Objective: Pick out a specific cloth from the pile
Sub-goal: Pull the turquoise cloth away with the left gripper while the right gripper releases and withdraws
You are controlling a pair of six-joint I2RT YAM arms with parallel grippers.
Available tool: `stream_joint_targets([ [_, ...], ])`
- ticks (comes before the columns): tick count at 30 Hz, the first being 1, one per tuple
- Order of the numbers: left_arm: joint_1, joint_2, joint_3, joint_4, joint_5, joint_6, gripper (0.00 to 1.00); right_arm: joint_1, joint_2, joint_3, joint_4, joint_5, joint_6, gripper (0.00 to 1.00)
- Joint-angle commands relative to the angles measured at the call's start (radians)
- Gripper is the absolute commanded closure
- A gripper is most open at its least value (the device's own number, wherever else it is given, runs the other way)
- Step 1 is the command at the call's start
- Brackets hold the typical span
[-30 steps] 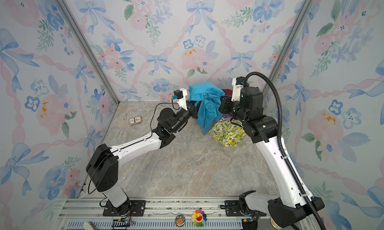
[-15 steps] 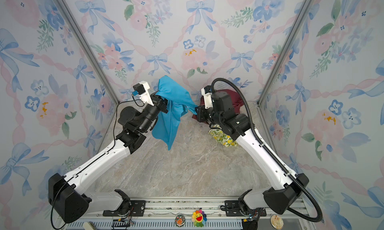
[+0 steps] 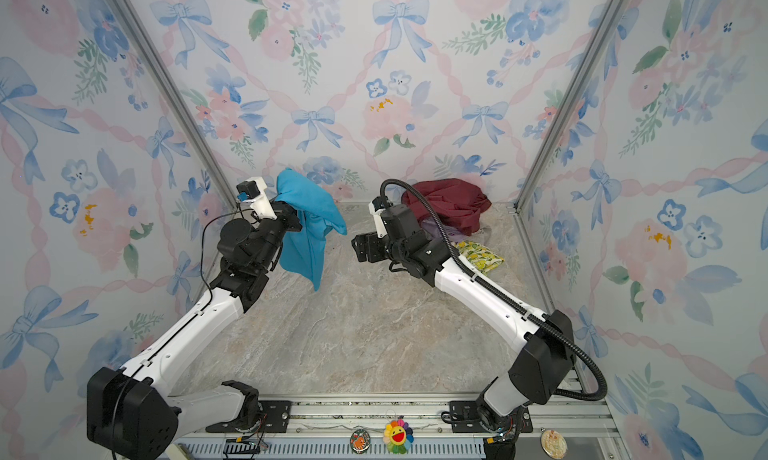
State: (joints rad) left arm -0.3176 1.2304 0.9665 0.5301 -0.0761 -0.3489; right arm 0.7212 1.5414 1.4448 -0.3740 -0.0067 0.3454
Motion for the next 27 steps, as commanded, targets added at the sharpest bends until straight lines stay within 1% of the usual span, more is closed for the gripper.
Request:
stream_joint_targets([
  [1, 0.008, 0.075, 0.035, 0.045, -0.046, 0.0, 1.0, 0.001, -0.069, -0.047, 0.044, 0.039, -0.023, 0.08],
  [3, 0.012, 0.137, 0.065, 0.058, -0.049, -0.002, 1.0, 0.001, -0.096, -0.09, 0.044, 0.055, -0.033, 0.06],
  [8, 0.033, 0.246, 0.119, 0.108, -0.063, -0.02, 1.0, 0.001, -0.165, -0.188, 0.043, 0.089, -0.048, 0.05],
  [12, 0.052, 0.279, 0.124, 0.109, -0.044, -0.018, 1.0, 0.0, -0.206, -0.248, 0.042, 0.105, -0.051, 0.05],
  [15, 0.072, 0.251, 0.05, 0.108, -0.004, -0.024, 1.0, 0.004, -0.235, -0.278, 0.036, 0.115, -0.052, 0.05],
  [19, 0.106, 0.165, -0.069, 0.072, 0.021, -0.001, 1.0, 0.023, -0.278, -0.308, 0.016, 0.145, -0.062, 0.05],
  [24, 0.126, 0.078, -0.164, -0.082, -0.017, 0.001, 1.0, 0.039, -0.329, -0.368, 0.053, 0.164, -0.056, 0.05],
  [27, 0.126, 0.049, -0.202, -0.196, -0.04, -0.036, 1.0, 0.04, -0.352, -0.406, 0.088, 0.176, -0.039, 0.05],
])
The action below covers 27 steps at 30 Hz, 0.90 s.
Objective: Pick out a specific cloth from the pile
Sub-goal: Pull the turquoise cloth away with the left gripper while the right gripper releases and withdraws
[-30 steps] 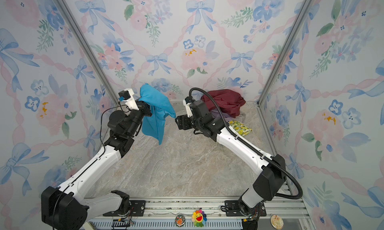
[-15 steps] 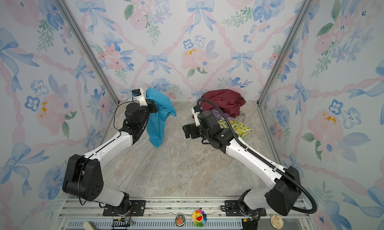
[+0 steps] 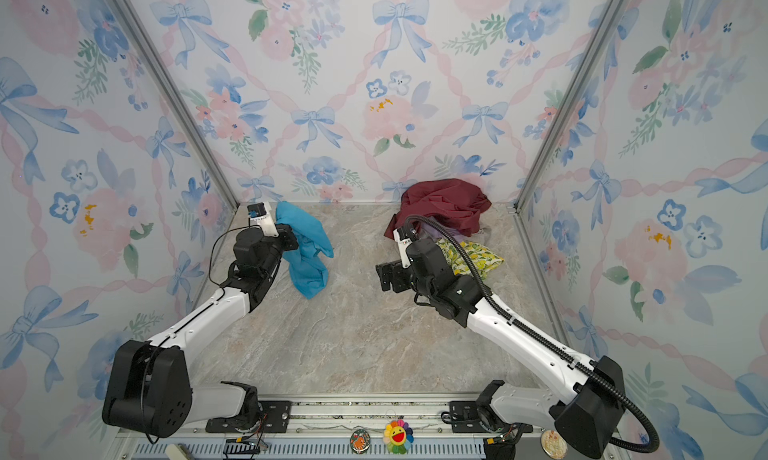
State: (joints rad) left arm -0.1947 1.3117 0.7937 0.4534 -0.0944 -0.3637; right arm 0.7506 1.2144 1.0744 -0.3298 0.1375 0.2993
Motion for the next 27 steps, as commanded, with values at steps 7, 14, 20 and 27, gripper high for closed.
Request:
stream_joint_targets([
  [7, 0.001, -0.026, -0.14, -0.211, -0.052, -0.114, 1.0, 0.016, -0.035, -0.098, 0.09, 0.038, 0.039, 0.05],
  [14, -0.006, 0.125, -0.119, -0.309, -0.089, -0.161, 1.0, 0.018, -0.055, -0.13, 0.078, 0.058, 0.046, 0.05],
  [20, -0.007, 0.26, -0.027, -0.349, -0.059, -0.181, 1.0, 0.018, -0.062, -0.157, 0.069, 0.09, 0.049, 0.04],
  [27, -0.006, 0.39, 0.088, -0.428, -0.058, -0.155, 1.0, 0.001, -0.055, -0.161, 0.063, 0.099, 0.046, 0.04],
])
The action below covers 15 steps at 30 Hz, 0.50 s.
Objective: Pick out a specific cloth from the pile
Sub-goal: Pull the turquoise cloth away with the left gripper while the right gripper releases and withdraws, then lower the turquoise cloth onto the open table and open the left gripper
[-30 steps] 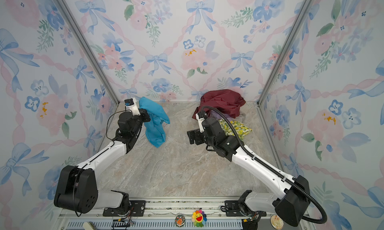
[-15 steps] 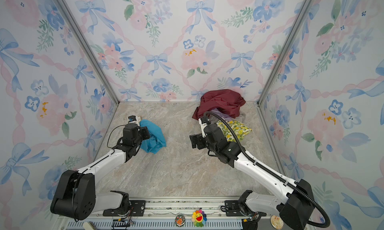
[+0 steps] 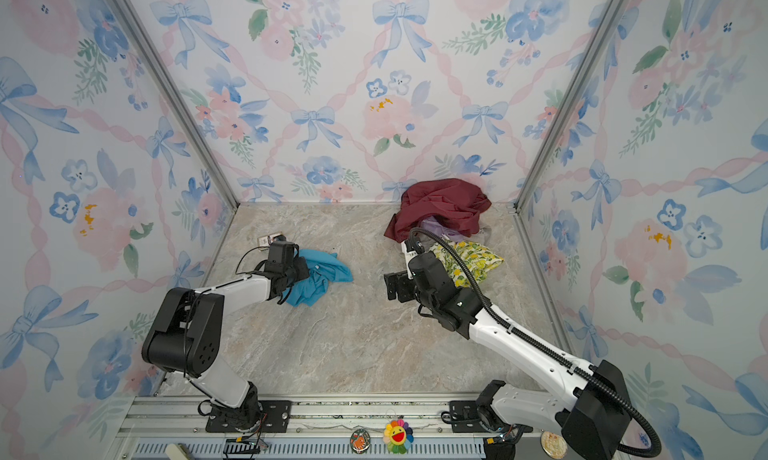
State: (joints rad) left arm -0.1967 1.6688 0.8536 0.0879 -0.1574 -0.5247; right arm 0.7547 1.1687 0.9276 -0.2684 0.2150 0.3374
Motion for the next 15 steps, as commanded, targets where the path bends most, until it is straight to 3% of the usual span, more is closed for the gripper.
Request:
stream_joint_targets([
  [1, -0.003, 0.045, 0.041, -0.064, 0.005, 0.008, 1.0, -0.01, -0.009, -0.015, -0.001, 0.021, 0.008, 0.04],
  [13, 0.003, 0.143, 0.193, -0.11, 0.029, 0.054, 1.0, -0.101, -0.025, -0.005, -0.027, 0.003, -0.017, 0.01],
  [15, 0.003, 0.13, 0.215, -0.125, 0.025, 0.063, 0.9, -0.124, -0.027, 0.003, -0.037, -0.013, -0.025, 0.03],
])
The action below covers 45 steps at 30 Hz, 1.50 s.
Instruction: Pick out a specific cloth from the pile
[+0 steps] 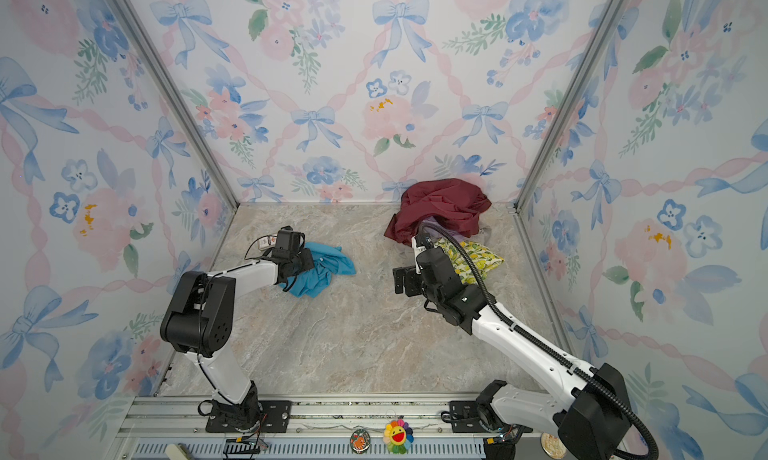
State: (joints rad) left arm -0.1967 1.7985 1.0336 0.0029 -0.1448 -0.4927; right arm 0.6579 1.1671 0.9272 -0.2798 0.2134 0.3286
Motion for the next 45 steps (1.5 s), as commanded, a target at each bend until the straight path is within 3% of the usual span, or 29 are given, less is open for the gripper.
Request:
stream_joint_targets([
  [1, 0.004, -0.01, 0.043, -0.046, 0.013, 0.035, 0.82, -0.038, -0.026, 0.011, -0.032, -0.015, -0.018, 0.03],
  [4, 0.003, -0.055, 0.051, -0.059, 0.022, 0.043, 0.55, -0.061, -0.031, 0.023, -0.043, -0.019, -0.025, 0.03],
  [8, 0.004, -0.123, 0.029, -0.072, 0.021, 0.056, 0.36, -0.085, -0.048, 0.034, -0.051, -0.027, -0.027, 0.03],
  [13, 0.003, -0.209, -0.015, -0.091, 0.042, 0.089, 0.28, -0.105, -0.069, 0.046, -0.07, -0.033, -0.033, 0.03],
  [20, 0.002, -0.353, -0.067, -0.099, 0.102, 0.141, 0.25, -0.128, -0.099, 0.044, -0.085, -0.032, -0.046, 0.03],
  [24, -0.004, -0.46, -0.085, -0.087, 0.091, 0.178, 0.02, -0.137, -0.124, 0.034, -0.088, -0.025, -0.079, 0.03],
  [30, -0.005, -0.674, -0.211, 0.072, 0.068, 0.205, 0.02, -0.173, -0.194, 0.005, -0.08, 0.024, -0.138, 0.03],
  [37, -0.003, -0.881, -0.434, 0.347, -0.05, 0.266, 0.02, -0.255, -0.272, -0.069, -0.001, 0.101, -0.185, 0.03],
  [41, 0.006, -0.934, -0.564, 0.464, -0.164, 0.266, 0.02, -0.297, -0.314, -0.159, 0.089, 0.135, -0.194, 0.03],
  [45, 0.033, -0.898, -0.659, 0.558, -0.25, 0.269, 0.02, -0.32, -0.327, -0.268, 0.209, 0.211, -0.189, 0.03],
])
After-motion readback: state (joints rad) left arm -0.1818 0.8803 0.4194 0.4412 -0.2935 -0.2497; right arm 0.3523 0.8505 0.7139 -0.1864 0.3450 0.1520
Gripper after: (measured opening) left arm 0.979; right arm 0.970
